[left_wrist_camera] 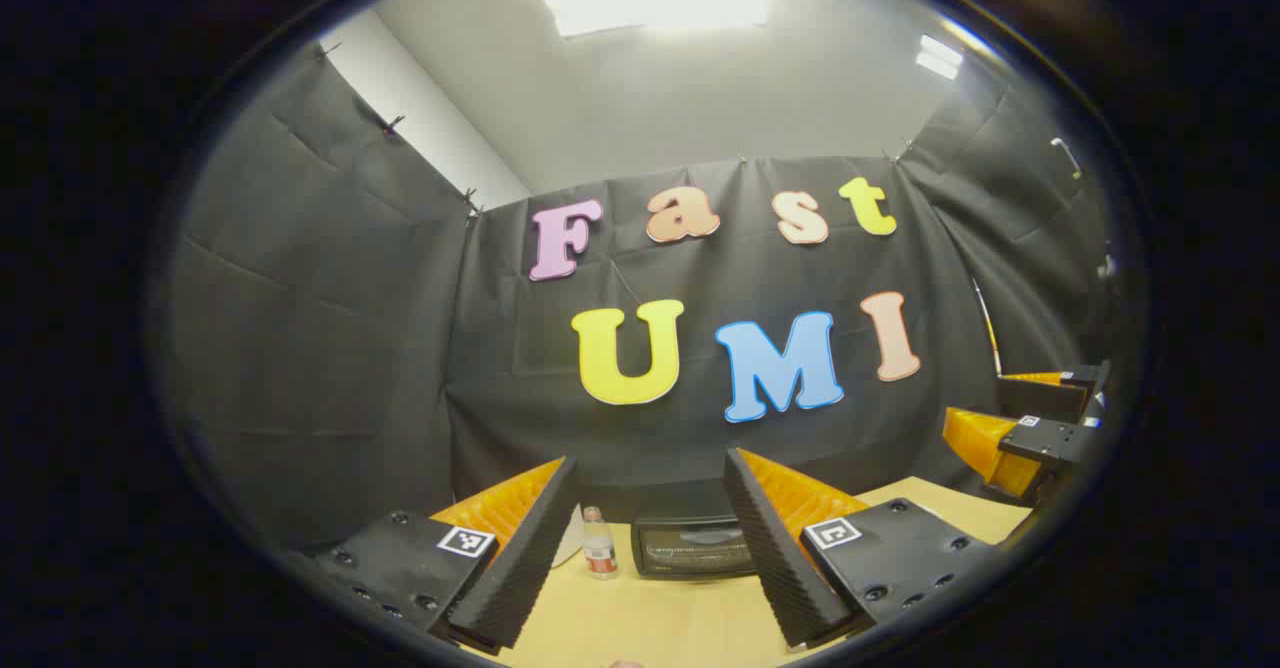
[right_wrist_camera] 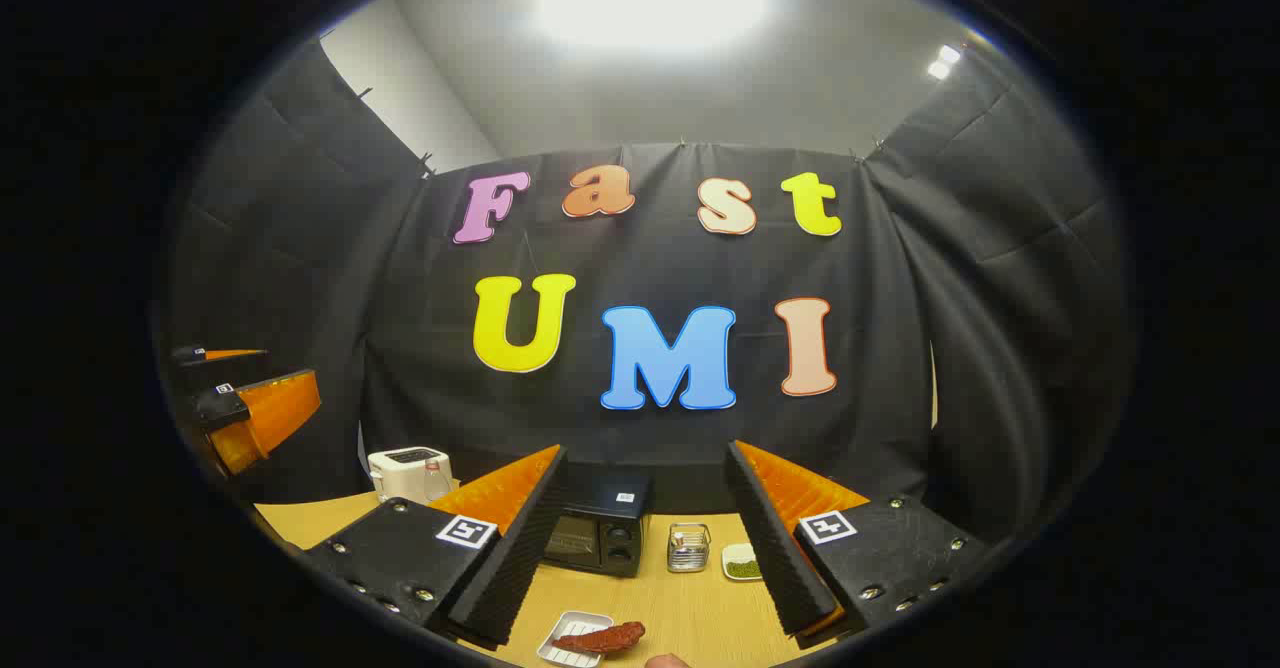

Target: Open the electric oven with the left hand, put the food in, and close the electric oven.

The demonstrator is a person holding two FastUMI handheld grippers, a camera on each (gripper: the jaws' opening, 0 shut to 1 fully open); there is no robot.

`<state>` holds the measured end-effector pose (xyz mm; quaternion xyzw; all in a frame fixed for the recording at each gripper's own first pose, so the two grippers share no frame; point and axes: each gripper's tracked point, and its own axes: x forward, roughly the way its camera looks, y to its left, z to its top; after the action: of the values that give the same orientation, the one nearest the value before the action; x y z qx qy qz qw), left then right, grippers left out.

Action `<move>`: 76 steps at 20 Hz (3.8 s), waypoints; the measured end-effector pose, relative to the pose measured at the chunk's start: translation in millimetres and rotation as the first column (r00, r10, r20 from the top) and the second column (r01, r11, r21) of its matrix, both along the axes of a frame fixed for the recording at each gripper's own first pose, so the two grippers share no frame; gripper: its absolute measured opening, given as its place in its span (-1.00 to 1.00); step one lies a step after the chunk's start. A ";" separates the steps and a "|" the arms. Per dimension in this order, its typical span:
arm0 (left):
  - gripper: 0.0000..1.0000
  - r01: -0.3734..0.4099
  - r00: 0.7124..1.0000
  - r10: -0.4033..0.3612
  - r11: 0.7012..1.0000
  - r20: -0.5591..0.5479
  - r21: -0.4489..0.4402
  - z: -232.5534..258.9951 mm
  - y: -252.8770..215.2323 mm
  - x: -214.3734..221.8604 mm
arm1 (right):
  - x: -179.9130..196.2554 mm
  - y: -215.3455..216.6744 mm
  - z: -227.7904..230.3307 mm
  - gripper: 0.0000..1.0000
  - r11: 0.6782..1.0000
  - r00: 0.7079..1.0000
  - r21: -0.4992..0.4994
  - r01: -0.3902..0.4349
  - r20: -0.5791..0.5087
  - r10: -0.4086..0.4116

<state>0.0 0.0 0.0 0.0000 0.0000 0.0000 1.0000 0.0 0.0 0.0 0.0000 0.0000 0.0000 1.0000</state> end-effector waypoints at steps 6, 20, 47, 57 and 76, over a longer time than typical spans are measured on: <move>1.00 0.005 1.000 -0.005 1.000 -0.006 0.003 -3.2 3.0 5.8 | -3.6 -3.4 1.2 0.89 1.000 1.000 -0.013 0.007 0.008 -0.007; 1.00 0.012 1.000 -0.012 1.000 -0.024 -0.002 -18.2 -13.1 18.0 | -7.3 -28.0 -14.5 0.89 0.999 1.000 -0.026 0.027 -0.002 -0.028; 1.00 0.165 0.970 -0.174 0.984 -0.170 -0.063 -169.7 -68.6 247.5 | 55.6 -34.3 -19.0 0.89 0.991 0.991 0.000 0.135 0.005 -0.135; 1.00 0.247 0.919 -0.260 0.966 -0.298 -0.082 -259.9 -100.3 288.6 | 50.8 -49.2 -36.2 0.89 0.958 0.957 -0.038 0.284 -0.055 -0.285; 1.00 0.239 0.881 -0.258 0.966 -0.396 -0.099 -332.5 -115.0 300.2 | 36.4 -46.3 -42.1 0.89 0.937 0.935 -0.098 0.335 -0.088 -0.343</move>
<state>300.2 -115.0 -332.5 -0.0237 0.2075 -0.1281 0.9695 36.4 -46.3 -42.1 -0.0409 0.0520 -0.1724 0.9828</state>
